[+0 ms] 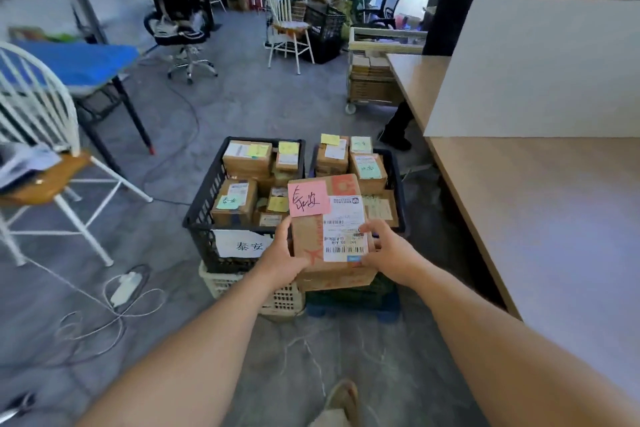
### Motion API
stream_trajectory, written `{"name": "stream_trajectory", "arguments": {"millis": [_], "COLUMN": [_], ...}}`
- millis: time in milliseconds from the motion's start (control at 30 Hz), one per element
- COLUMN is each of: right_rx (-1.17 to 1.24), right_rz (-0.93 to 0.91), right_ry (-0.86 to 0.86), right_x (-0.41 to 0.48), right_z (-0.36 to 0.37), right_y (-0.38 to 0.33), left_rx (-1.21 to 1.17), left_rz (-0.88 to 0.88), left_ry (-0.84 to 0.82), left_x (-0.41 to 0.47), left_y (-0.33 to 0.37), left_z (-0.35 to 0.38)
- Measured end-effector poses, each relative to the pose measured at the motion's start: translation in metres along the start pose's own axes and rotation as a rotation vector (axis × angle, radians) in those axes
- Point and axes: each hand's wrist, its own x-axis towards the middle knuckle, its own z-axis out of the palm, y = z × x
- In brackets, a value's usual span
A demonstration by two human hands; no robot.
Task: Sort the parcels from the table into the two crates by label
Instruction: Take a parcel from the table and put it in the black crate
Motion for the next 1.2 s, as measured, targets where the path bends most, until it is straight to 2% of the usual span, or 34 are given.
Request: {"name": "stream_trajectory", "arguments": {"millis": [333,600,833,1200], "right_rx": [-0.203,-0.193,-0.233,-0.233], "right_rz": [-0.147,-0.114,-0.062,-0.094], "right_ry": [-0.114,-0.090,-0.088,-0.268], "right_x": [0.091,0.172,0.227,0.302], "right_z": [0.006,-0.022,-0.025,0.069], "right_y": [-0.040,-0.046,-0.046,-0.100], "left_rx": [0.181,0.271,0.245,0.235], "left_rz": [-0.036,-0.030,-0.022,-0.130], "left_ry": [0.045,0.030,0.009,0.044], "left_x": [0.076,0.161,0.221,0.256], "left_y": [0.007,0.040,0.035,-0.037], "left_z": [-0.049,-0.056,-0.060,-0.153]}}
